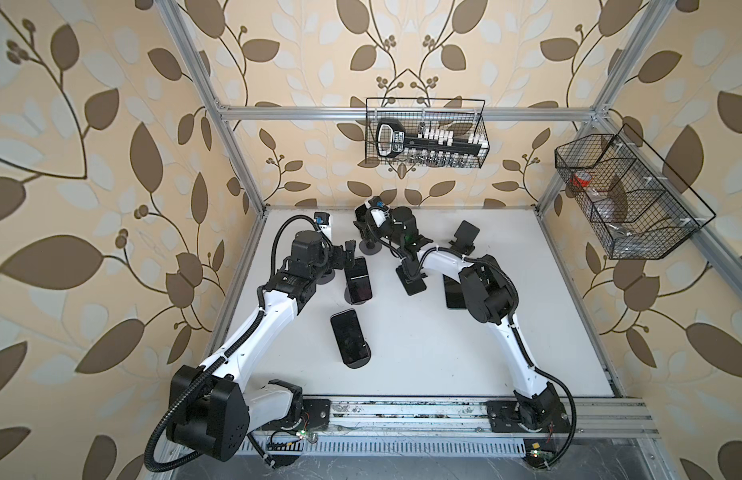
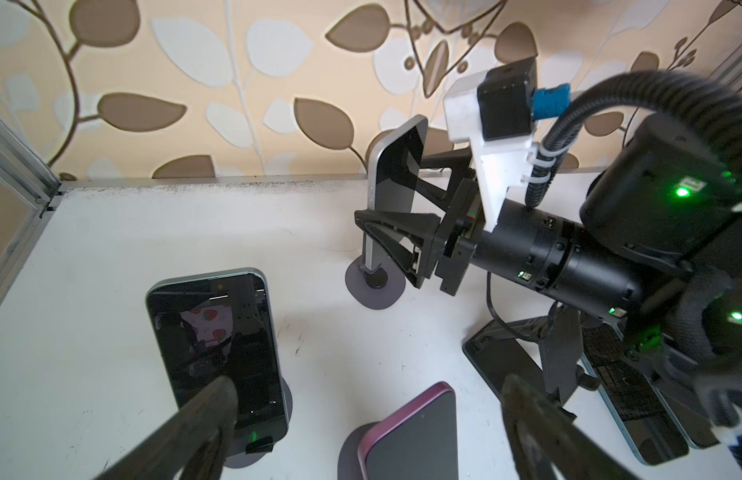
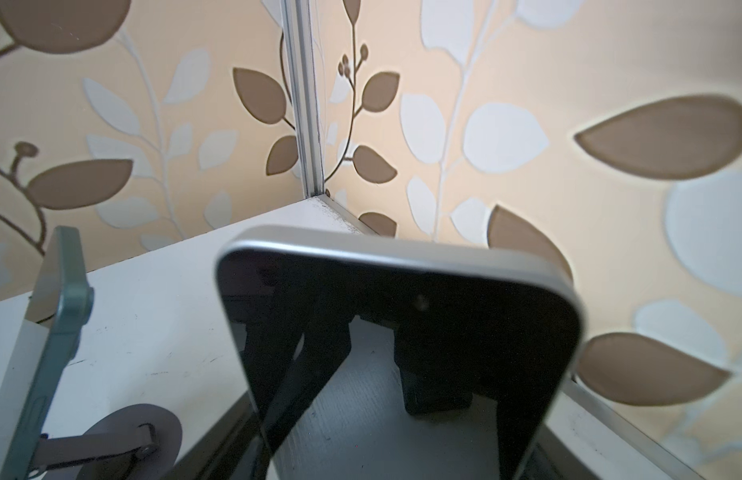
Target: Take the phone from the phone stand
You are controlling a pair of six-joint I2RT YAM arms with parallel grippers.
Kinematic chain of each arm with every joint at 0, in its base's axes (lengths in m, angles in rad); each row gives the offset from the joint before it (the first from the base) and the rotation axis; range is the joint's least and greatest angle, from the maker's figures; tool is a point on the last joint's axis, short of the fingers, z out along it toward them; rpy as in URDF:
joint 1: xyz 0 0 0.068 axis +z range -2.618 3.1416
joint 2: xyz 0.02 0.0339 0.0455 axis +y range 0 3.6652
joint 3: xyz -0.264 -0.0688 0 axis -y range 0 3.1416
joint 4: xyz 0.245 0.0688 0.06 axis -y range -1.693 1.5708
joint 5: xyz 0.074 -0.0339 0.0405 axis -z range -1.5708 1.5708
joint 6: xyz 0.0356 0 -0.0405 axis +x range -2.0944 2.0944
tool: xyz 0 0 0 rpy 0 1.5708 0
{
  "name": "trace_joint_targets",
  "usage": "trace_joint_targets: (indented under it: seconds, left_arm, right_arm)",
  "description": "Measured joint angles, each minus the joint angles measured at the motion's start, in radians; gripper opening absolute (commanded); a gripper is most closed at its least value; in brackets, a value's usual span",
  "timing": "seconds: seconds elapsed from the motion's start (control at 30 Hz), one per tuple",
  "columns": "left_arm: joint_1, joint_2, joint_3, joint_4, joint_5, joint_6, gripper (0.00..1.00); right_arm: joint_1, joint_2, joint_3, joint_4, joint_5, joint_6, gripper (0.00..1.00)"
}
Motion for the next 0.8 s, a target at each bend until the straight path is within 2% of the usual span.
trace_joint_targets:
  seconds: [0.5,0.8]
  left_arm:
    - [0.000,-0.011,0.000,0.000,-0.002,0.005,0.99]
    - [0.000,-0.026,0.000,-0.001,-0.023,0.012,0.99]
  right_arm:
    - [0.000,-0.012,-0.018,0.005,-0.011,0.035,0.73]
    - [0.000,-0.077,-0.018,0.003,-0.018,0.050,0.73]
